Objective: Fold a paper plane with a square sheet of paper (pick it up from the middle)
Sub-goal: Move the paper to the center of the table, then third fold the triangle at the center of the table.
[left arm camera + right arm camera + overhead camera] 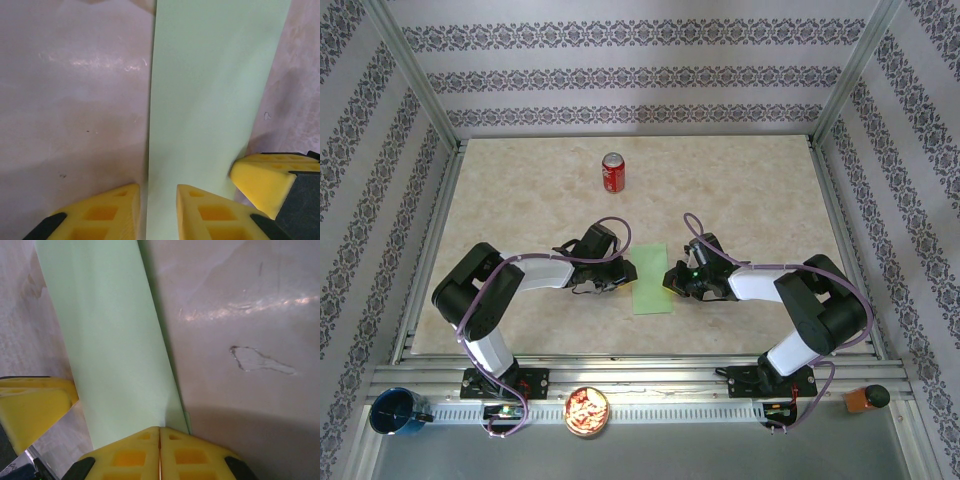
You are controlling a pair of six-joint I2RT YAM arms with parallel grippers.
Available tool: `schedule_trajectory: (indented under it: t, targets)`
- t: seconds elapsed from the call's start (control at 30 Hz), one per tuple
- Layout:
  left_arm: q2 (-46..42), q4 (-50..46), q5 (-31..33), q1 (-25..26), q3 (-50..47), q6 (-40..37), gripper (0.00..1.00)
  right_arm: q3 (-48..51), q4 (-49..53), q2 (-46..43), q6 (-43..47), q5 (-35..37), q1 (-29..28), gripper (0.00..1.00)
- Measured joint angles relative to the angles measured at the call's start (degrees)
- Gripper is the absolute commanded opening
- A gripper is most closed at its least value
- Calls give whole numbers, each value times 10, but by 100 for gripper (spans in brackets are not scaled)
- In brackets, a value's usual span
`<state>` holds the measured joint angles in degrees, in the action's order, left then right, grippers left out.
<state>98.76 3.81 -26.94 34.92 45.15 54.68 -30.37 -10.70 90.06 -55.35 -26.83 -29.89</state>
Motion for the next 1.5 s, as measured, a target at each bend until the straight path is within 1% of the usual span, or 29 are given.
schedule_trajectory:
  t: [0.77, 1.23, 1.33, 1.4, 1.5]
  targets:
    - [4, 3, -2, -1, 0, 13, 20, 0, 1, 0, 0, 1, 0, 11]
    - [17, 35, -17, 3, 0, 14, 19, 0, 2, -1, 0, 3, 0, 11]
    - [17, 36, -18, 3, 0, 16, 22, 0, 3, -2, 0, 4, 0, 11]
    - [17, 39, -20, 3, 0, 19, 26, 0, 6, -3, 1, 4, 0, 11]
    - [17, 50, -22, 3, 0, 24, 27, 0, 8, -5, 2, 5, 0, 11]
